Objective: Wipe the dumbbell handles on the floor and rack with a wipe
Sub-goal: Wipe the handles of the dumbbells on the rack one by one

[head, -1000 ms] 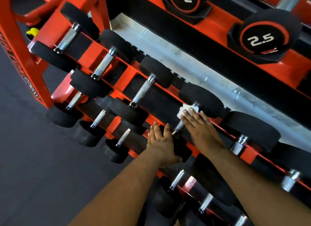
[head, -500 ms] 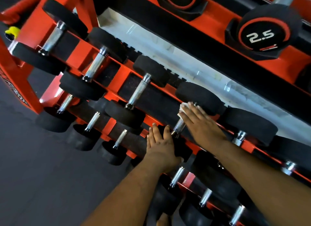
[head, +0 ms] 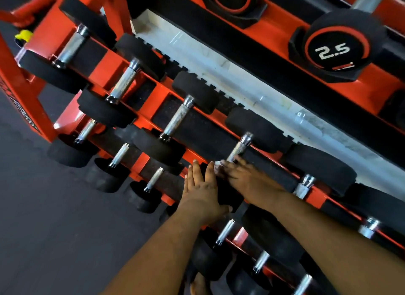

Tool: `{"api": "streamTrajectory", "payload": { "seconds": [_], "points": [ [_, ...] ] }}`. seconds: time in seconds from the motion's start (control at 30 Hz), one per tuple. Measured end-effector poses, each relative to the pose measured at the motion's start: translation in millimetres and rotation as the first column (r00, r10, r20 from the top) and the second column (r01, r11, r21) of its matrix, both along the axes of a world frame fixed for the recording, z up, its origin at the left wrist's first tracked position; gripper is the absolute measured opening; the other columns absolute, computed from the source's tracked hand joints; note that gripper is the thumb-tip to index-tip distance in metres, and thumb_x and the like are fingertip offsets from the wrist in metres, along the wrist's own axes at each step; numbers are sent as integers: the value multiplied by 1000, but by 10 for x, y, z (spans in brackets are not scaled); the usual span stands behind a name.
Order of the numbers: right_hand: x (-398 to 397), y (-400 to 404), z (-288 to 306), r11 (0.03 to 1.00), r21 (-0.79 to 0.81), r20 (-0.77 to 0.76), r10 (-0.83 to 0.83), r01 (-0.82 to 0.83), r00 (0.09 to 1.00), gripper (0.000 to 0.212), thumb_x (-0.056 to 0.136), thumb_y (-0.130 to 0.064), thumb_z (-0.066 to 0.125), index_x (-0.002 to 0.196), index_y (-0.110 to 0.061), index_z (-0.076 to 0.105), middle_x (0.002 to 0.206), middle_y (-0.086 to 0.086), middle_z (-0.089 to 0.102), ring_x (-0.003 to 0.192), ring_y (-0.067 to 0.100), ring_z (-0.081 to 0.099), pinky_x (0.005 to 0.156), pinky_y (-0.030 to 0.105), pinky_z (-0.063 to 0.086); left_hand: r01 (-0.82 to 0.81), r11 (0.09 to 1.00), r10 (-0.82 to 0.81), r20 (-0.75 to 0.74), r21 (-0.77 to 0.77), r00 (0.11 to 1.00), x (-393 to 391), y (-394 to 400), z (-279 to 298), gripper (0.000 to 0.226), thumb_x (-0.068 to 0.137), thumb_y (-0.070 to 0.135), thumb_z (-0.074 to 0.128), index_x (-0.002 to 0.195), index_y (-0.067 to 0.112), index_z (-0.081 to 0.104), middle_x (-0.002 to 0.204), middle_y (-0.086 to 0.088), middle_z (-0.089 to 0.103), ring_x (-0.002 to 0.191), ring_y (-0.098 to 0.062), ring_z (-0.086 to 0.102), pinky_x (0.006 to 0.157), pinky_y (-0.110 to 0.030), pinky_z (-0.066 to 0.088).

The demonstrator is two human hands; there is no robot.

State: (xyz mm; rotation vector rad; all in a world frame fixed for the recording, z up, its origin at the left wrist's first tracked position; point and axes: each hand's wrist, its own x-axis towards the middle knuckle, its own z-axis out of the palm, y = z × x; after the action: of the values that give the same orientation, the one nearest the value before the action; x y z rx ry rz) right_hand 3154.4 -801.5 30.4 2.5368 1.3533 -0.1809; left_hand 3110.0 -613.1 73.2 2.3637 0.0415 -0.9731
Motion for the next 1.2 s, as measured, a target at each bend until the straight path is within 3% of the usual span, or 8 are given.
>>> {"api": "streamTrajectory", "payload": {
  "seconds": [0.17, 0.3, 0.6, 0.77, 0.93, 1.03, 1.1, 1.2],
  "points": [
    [156, -168, 11, 952, 94, 57, -299, 293, 953, 69, 88, -4, 25, 156, -11, 33, 164, 10, 28, 153, 26, 20, 123, 47, 18, -1, 1000, 1, -2, 11, 1000, -1, -2, -3, 131, 76, 53, 82, 158, 29, -17, 161, -15, -35, 151, -32, -27, 126, -46, -5],
    [-83, -83, -131, 990, 130, -104, -33, 47, 994, 62, 87, -6, 31, 146, -7, 51, 158, 11, 41, 148, 31, 34, 113, 52, 41, -13, 1000, 13, -1, 13, 1000, 2, 4, 11, 131, 75, 52, 82, 159, 30, -16, 162, -13, -34, 152, -31, -27, 126, -46, -5],
    [-131, -29, -163, 985, 146, -37, -84, 89, 996, 54, 89, -20, 55, 143, -18, 56, 153, 1, 49, 148, 20, 35, 120, 53, 8, -17, 999, 17, -3, 30, 1000, 11, -6, 61, 127, 76, 51, 82, 159, 31, -12, 163, -11, -33, 153, -30, -24, 124, -44, -3],
    [-350, -96, -16, 818, 468, -295, -213, 335, 931, 53, 84, -9, 43, 132, -14, 65, 134, 0, 65, 129, 14, 55, 119, 54, 29, -17, 999, 17, 2, 43, 1000, 10, -10, 69, 128, 76, 51, 82, 160, 30, -12, 163, -11, -33, 153, -31, -23, 125, -45, -2],
    [-390, -100, 118, -53, 338, -828, -491, 940, 270, 41, 98, 6, 51, 126, -16, 70, 123, -10, 65, 111, 8, 63, 90, 3, 45, 1, 999, -1, 4, 54, 1000, -1, 1, 63, 128, 76, 53, 81, 159, 30, -14, 163, -12, -33, 153, -32, -23, 125, -45, -3],
    [-254, -22, 73, -584, 78, -965, -248, 808, -86, 37, 101, 4, 47, 126, -18, 64, 127, 2, 66, 113, 16, 62, 98, 23, 52, 8, 999, -8, -5, 53, 1000, 6, 1, 73, 128, 77, 53, 81, 159, 30, -14, 163, -12, -32, 153, -33, -23, 125, -47, 0],
    [-212, 158, 18, -662, -76, -980, -88, 745, -178, 40, 101, 0, 49, 134, -21, 59, 132, 4, 63, 117, 20, 62, 106, 42, 50, 11, 998, -11, -2, 59, 1000, 23, -6, 89, 127, 77, 54, 80, 160, 29, -13, 163, -13, -31, 153, -33, -23, 124, -45, -1],
    [-289, 438, -89, -372, -152, -963, -151, 916, -222, 40, 91, -24, 56, 130, -32, 59, 131, 0, 65, 118, 21, 64, 104, 47, 51, 8, 998, -7, -12, 62, 1000, 40, -12, 113, 128, 75, 55, 81, 160, 29, -12, 164, -13, -30, 153, -31, -22, 125, -45, 0]
  ]
}}
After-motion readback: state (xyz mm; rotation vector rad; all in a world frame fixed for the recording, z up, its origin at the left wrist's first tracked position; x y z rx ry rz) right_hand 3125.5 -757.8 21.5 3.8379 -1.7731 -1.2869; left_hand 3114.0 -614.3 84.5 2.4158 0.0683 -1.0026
